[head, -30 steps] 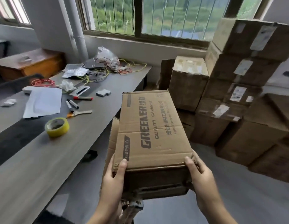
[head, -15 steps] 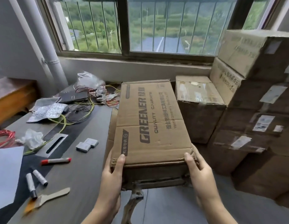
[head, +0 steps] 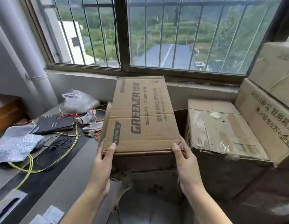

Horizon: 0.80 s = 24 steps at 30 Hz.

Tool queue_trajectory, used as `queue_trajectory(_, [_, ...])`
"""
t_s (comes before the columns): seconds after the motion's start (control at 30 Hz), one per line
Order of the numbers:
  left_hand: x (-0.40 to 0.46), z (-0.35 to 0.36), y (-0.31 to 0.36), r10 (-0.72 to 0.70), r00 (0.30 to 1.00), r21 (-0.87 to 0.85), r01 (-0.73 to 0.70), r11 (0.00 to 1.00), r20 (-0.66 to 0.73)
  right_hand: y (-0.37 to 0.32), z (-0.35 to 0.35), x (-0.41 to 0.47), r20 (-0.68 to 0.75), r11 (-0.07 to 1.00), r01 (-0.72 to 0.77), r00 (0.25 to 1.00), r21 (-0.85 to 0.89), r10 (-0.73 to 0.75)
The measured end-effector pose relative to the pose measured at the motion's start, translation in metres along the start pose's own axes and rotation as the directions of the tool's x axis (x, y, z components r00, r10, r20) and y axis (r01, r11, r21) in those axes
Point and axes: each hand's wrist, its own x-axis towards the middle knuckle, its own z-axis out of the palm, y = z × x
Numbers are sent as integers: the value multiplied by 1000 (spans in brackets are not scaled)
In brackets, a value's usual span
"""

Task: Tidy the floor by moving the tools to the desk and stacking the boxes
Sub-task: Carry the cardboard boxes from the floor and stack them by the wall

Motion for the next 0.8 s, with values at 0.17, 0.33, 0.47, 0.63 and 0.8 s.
queue_trajectory(0.17, [95, 41, -8, -44, 997, 30, 42, 999, 58, 12, 11, 80, -82, 999, -26, 996, -35, 23])
queue_trajectory(0.33, [157, 67, -27, -133, 981, 79, 123, 989, 139, 25, 17, 128, -177, 994, -99, 980, -52, 88])
queue_trajectory(0.47, [175, 74, -31, -175, 973, 67, 167, 984, 150, 25, 22, 145, -248, 991, -109, 965, -78, 86])
queue_trajectory(0.63, [195, 66, -20, -139, 983, 35, 136, 990, 119, 24, 42, 156, -222, 991, -109, 971, -78, 90])
queue_trajectory(0.8, [200, 53, 3, -19, 998, 69, 15, 997, 59, 20, 67, 167, -116, 996, -76, 991, -43, 70])
